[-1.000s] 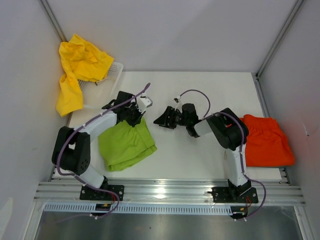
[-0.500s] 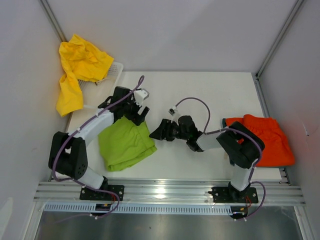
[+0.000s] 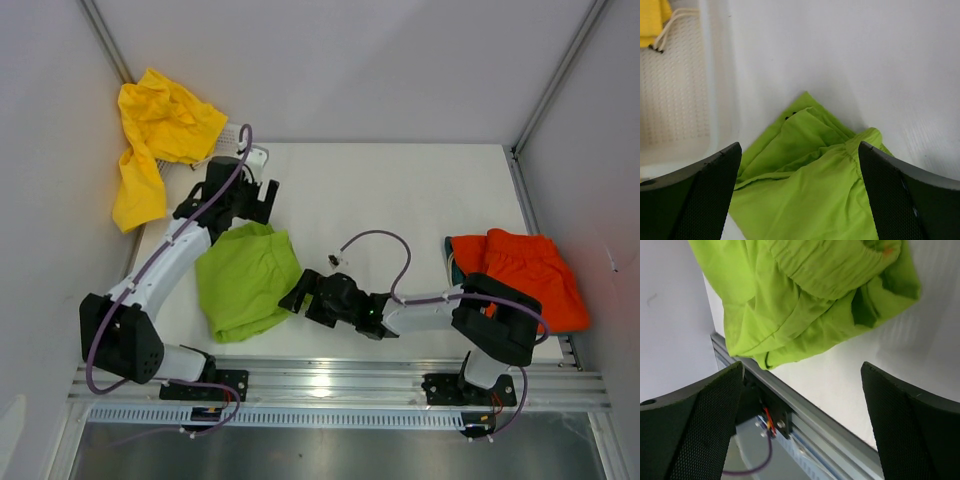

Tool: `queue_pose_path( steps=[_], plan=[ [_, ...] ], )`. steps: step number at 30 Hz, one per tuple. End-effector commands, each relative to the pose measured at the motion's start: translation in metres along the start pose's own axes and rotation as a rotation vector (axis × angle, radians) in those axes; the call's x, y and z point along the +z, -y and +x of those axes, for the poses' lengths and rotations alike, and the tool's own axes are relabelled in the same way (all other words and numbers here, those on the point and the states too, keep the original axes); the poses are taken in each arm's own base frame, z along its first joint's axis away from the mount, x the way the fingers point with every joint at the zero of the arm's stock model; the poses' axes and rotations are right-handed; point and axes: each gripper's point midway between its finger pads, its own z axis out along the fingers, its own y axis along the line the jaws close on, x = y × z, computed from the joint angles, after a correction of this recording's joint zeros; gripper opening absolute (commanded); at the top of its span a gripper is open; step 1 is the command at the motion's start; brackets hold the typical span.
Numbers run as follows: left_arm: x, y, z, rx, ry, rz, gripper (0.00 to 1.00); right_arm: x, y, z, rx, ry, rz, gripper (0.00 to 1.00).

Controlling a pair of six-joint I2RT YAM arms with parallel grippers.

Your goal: Fold and stack the shorts

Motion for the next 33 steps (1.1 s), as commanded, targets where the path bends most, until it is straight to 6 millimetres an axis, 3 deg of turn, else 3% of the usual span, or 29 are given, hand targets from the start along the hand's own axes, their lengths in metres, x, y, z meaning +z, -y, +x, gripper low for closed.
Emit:
queue_pose_path(
  steps=[1,6,11,19,22,23,25,26,29,30,32,33],
  plan=[
    [-0.023,-0.033,-0.015,-0.117,0.028,-0.162,0.99,0.009,-0.007,-0.007,0.171,0.17,0.098,0.99],
    [-0.028,-0.037,-0.014,-0.127,0.024,-0.174,0.99,0.024,-0.026,0.011,0.258,0.165,0.045,1.0],
    [-0.034,-0.043,-0.015,-0.137,0.026,-0.204,0.99,0.047,-0.021,0.026,0.312,0.134,0.041,1.0],
    [-0.041,-0.046,-0.014,-0.154,0.038,-0.212,0.99,0.069,-0.016,0.032,0.35,0.151,0.063,0.99],
    [-0.04,-0.046,-0.013,-0.155,0.029,-0.205,0.99,0.076,-0.011,0.033,0.367,0.165,0.073,0.82],
    [-0.04,-0.046,-0.013,-0.155,0.031,-0.204,0.99,0.076,-0.007,0.031,0.37,0.177,0.086,0.71],
    [-0.039,-0.045,-0.013,-0.152,0.032,-0.199,0.99,0.075,0.0,0.022,0.367,0.222,0.105,0.63],
    [-0.04,-0.045,-0.013,-0.151,0.032,-0.198,0.99,0.074,0.006,0.018,0.363,0.23,0.117,0.5],
    [-0.039,-0.044,-0.012,-0.147,0.028,-0.193,0.99,0.072,0.013,-0.005,0.355,0.226,0.096,0.19],
    [-0.038,-0.043,-0.011,-0.144,0.025,-0.187,0.99,0.069,0.029,-0.008,0.343,0.213,0.12,0.14],
    [-0.036,-0.04,-0.011,-0.141,0.021,-0.172,0.99,0.061,0.036,-0.029,0.321,0.181,0.102,0.0],
    [-0.034,-0.037,-0.01,-0.142,0.016,-0.156,0.99,0.057,0.04,-0.034,0.283,0.163,0.097,0.0]
  ],
)
